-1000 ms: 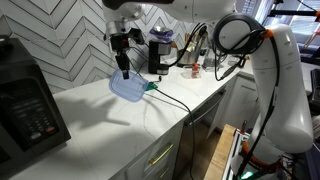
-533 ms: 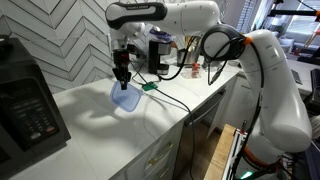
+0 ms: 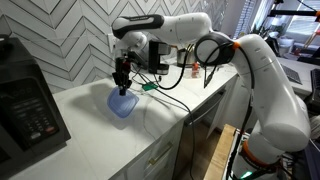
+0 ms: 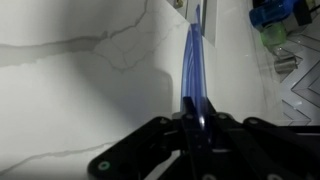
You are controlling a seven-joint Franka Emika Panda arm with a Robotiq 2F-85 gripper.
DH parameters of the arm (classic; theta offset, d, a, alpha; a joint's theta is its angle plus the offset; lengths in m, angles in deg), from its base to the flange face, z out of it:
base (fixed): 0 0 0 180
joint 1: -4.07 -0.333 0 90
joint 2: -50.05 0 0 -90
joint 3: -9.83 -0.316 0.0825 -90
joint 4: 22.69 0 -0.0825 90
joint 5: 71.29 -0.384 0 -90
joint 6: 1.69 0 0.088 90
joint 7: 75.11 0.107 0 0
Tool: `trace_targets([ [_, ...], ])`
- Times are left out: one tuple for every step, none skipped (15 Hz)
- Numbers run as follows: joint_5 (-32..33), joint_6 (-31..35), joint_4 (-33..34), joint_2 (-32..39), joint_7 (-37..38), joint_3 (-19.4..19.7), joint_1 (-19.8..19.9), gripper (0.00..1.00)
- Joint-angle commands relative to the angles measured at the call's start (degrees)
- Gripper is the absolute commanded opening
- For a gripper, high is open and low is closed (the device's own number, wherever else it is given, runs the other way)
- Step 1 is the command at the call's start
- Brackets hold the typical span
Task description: Remove the lid from the utensil holder
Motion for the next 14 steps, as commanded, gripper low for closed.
trace_targets([
  [-3.17, -0.36, 0.71, 0.59, 3.04, 0.47, 1.02, 0.39],
  [-3.43, 0.00, 0.46, 0.28, 3.62, 0.83, 1.08, 0.47],
  [-2.90, 0.77, -0.10, -0.64, 4.24, 1.53, 0.99, 0.54],
  [-1.36, 1.04, -0.37, -1.55, 5.66, 2.52, 0.58, 0.62],
  [-0.03, 2.14, -0.88, -2.60, 7.17, 3.55, 0.07, 0.69],
  [1.75, 3.06, -1.74, -4.33, 8.24, 4.56, -0.41, 0.76],
  [2.90, 3.74, -2.33, -5.79, 9.25, 5.14, -0.56, 0.85],
  [4.76, 3.94, -2.88, -7.80, 9.89, 5.65, -0.96, 0.92],
  [7.61, 3.16, -3.04, -9.66, 9.32, 5.82, -1.59, 1.00],
  [10.40, 0.90, -3.28, -11.81, 7.58, 5.46, -2.07, 1.00],
  [12.59, -0.70, -3.51, -13.68, 5.96, 5.09, -2.49, 1.00],
  [8.56, 0.51, 0.70, -8.10, 7.60, 4.47, -0.82, 1.00],
  [9.09, 0.37, 0.36, -9.76, 7.60, 4.42, -1.22, 1.00],
  [9.08, 0.37, 0.40, -10.23, 7.72, 4.41, -1.39, 1.00],
])
